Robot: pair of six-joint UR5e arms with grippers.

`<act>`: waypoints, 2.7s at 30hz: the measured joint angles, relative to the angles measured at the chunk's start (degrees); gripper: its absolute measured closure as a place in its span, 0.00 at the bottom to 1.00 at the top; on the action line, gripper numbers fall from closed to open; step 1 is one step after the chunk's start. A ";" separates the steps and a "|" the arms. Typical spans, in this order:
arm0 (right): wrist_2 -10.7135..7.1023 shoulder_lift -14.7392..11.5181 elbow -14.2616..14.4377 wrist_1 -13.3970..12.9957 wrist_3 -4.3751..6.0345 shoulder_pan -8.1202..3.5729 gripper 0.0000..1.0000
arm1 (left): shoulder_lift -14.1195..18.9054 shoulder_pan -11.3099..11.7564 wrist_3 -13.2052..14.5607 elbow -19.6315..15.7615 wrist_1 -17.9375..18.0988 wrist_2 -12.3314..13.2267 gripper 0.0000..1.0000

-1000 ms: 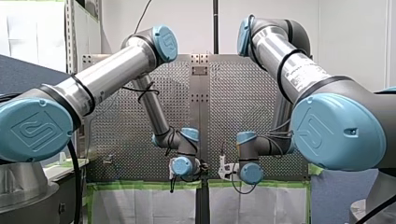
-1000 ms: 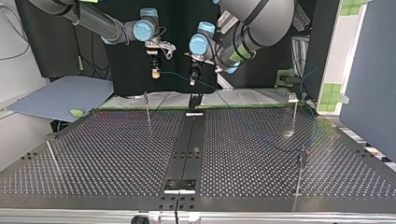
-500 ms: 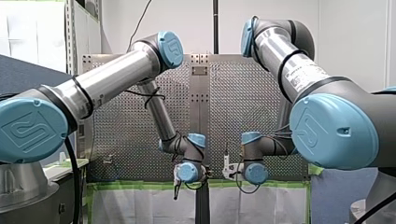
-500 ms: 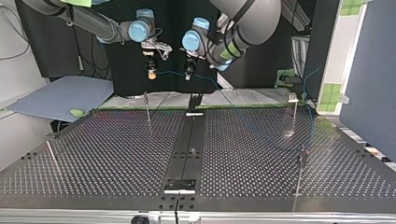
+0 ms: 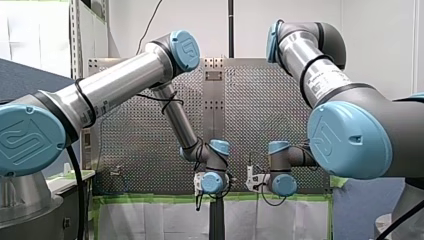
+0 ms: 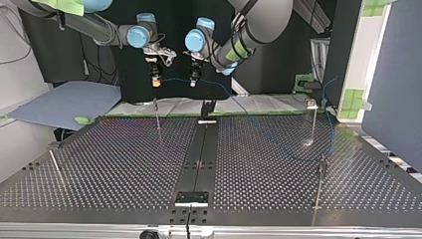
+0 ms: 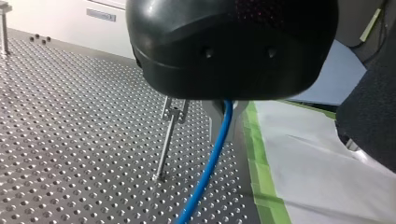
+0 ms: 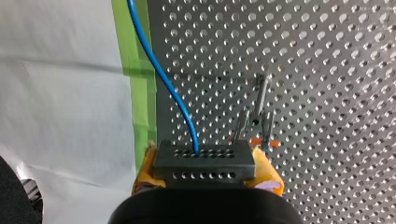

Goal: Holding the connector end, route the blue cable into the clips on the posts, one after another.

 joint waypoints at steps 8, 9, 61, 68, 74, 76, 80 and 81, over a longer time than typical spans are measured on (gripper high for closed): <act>-3.94 0.05 0.56 -0.50 -0.31 -3.90 1.00 | -1.77 -0.89 -0.38 1.87 -0.24 -0.99 1.00; -4.50 0.06 0.56 -0.57 -0.27 -4.46 1.00 | -2.10 -1.07 -0.42 2.28 -0.50 -1.12 1.00; -29.90 0.21 -1.15 -1.68 2.49 -17.02 1.00 | -11.56 -5.32 -2.66 24.04 -4.75 -8.23 1.00; -33.09 0.25 -1.39 -0.79 2.81 -20.10 1.00 | -11.63 -4.65 -2.67 24.48 -4.28 -8.10 1.00; -36.39 0.25 -1.70 -0.78 3.59 -23.30 1.00 | -11.65 -4.59 -2.68 24.56 -3.72 -7.63 1.00; -37.36 0.25 -2.06 -0.70 3.96 -23.98 1.00 | -11.80 -4.53 -2.86 24.89 -3.52 -7.33 1.00; -38.14 0.25 -2.65 -0.45 4.27 -24.41 1.00 | -12.60 -4.28 -3.18 26.34 -4.26 -6.25 1.00; -38.27 0.25 -2.76 -0.45 4.32 -24.42 1.00 | -12.80 -4.25 -3.22 26.71 -4.50 -5.96 1.00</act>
